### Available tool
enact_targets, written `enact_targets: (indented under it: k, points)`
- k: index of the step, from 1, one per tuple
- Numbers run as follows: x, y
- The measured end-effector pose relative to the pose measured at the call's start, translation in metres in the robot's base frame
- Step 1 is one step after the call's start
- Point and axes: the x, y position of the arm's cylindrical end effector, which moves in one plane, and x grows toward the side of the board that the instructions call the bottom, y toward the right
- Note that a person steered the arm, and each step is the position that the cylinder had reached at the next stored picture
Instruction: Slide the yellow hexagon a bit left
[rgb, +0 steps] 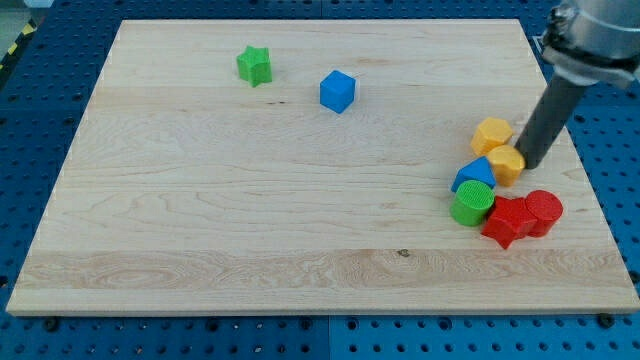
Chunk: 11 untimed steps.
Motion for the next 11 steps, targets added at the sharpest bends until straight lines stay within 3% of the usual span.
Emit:
enact_targets:
  k: [2,3,5,9,11]
  points:
    - [0.005,-0.002]
    - [0.021,0.042]
    - [0.009,0.095]
    - [-0.011,-0.01]
    - [-0.006,0.027]
